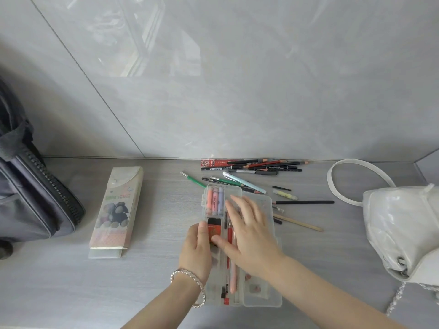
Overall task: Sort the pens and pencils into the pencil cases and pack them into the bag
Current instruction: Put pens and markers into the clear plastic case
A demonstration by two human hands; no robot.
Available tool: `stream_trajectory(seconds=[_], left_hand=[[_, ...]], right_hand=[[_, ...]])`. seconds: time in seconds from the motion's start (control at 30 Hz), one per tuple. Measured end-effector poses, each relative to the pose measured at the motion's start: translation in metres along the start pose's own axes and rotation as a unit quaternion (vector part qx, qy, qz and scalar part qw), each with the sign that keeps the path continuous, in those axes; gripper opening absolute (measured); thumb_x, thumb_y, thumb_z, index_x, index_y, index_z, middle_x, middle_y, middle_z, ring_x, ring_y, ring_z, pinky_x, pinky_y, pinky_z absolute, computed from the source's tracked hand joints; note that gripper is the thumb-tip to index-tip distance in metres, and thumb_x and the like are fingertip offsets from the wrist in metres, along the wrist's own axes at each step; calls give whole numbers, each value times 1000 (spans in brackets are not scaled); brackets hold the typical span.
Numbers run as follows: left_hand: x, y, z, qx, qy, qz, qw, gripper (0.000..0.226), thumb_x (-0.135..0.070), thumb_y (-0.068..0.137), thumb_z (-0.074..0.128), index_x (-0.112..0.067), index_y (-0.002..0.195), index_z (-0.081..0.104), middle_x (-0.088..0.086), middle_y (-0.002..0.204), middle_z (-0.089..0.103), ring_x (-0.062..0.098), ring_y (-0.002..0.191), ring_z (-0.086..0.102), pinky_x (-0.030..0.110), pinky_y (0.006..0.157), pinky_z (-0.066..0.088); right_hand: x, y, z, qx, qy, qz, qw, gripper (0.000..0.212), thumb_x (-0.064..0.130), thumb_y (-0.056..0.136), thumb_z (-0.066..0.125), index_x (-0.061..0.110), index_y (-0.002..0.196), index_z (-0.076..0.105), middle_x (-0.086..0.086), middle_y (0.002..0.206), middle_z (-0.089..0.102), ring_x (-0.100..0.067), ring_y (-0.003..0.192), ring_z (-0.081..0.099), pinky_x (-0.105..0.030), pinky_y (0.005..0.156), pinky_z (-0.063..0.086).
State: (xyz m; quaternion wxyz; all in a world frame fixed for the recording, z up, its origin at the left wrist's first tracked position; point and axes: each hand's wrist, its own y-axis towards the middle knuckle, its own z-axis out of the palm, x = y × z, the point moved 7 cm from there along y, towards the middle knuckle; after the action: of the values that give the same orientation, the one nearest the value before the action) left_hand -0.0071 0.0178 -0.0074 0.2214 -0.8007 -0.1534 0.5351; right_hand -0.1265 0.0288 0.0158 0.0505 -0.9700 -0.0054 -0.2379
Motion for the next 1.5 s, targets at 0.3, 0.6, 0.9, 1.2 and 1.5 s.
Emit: stream_trajectory(seconds=[0.3, 0.6, 0.9, 1.2, 1.5], left_hand=[[5, 32, -31, -61, 38, -29, 997, 41, -36, 99, 24, -7, 102, 53, 9, 76, 60, 20, 55, 53, 22, 43, 39], [19, 46, -87, -131, 31, -50, 990, 56, -43, 97, 22, -2, 100, 58, 8, 70, 58, 22, 57, 55, 27, 55, 39], [19, 28, -35, -73, -100, -89, 988, 35, -36, 99, 29, -8, 102, 49, 7, 83, 54, 17, 70, 54, 22, 50, 53], [6, 20, -1, 13, -161, -66, 985, 27, -36, 97, 38, -15, 105, 52, 7, 83, 62, 25, 75, 60, 44, 76, 52], [-9, 19, -1, 34, -169, -22, 985, 26, -28, 98, 37, -11, 106, 54, 5, 80, 64, 20, 66, 62, 33, 61, 55]], right_hand=[[-146, 48, -34, -67, 15, 217, 974, 23, 11, 89, 53, 5, 110, 61, -12, 113, 57, -29, 107, 54, -35, 90, 43], [-167, 56, -15, 33, -75, 222, 972, 17, 15, 90, 52, 7, 102, 61, -11, 105, 59, -28, 90, 56, -33, 71, 43], [28, 20, -10, 94, 373, 52, 922, 36, 11, 85, 62, 29, 116, 55, 10, 80, 58, -5, 64, 60, -13, 62, 51], [32, -2, 2, 44, 67, -153, 985, 22, 26, 79, 60, 12, 95, 70, 0, 97, 62, -16, 96, 44, -27, 77, 44], [20, -3, -5, 68, 67, -192, 977, 30, 29, 78, 64, 15, 104, 68, 3, 109, 62, -12, 103, 39, -26, 91, 41]])
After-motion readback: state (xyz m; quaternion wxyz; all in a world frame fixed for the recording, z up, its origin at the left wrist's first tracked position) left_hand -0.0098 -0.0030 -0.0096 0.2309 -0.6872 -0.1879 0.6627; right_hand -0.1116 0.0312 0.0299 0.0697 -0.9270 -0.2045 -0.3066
